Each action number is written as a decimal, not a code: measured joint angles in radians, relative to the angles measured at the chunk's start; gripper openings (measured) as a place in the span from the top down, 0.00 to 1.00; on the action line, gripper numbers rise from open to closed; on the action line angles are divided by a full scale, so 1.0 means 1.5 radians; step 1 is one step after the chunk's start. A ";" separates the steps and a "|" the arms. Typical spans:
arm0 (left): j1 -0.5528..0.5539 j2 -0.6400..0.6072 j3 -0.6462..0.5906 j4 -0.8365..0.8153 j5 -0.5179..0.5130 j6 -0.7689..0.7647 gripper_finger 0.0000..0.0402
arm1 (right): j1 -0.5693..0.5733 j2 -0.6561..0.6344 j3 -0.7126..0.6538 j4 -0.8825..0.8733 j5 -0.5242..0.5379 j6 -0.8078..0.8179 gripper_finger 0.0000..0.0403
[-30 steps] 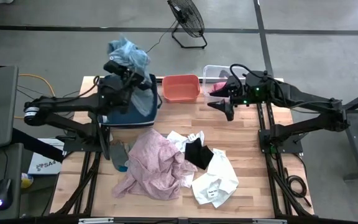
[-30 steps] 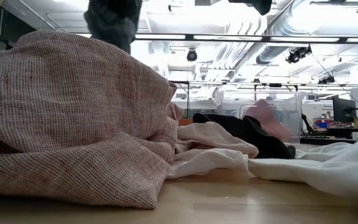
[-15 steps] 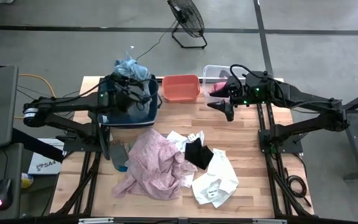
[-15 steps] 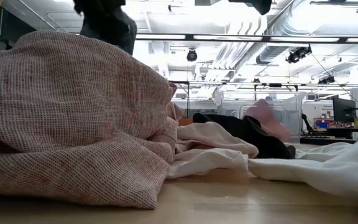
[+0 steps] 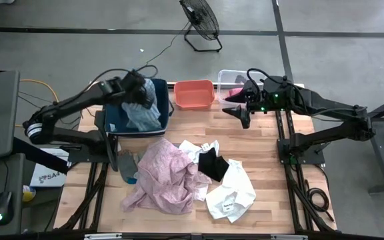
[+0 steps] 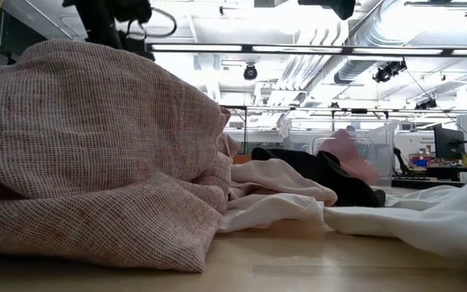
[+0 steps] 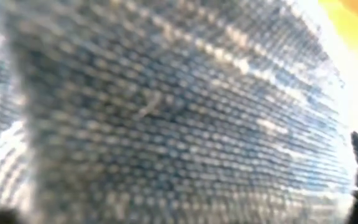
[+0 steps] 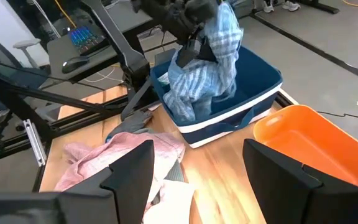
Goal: Pick & Place Cloths
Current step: Put the blue polo into the blue organizer
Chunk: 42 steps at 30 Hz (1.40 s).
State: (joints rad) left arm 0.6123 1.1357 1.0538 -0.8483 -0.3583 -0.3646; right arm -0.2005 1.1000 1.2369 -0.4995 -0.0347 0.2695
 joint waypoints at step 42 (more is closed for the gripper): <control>0.062 0.302 0.000 -0.016 0.022 0.139 0.52 | 0.000 0.000 0.000 -0.014 0.002 0.015 0.41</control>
State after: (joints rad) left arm 0.7055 1.5892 1.0538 -0.8729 -0.3246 -0.1555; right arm -0.2005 1.1000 1.2369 -0.5213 -0.0322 0.2916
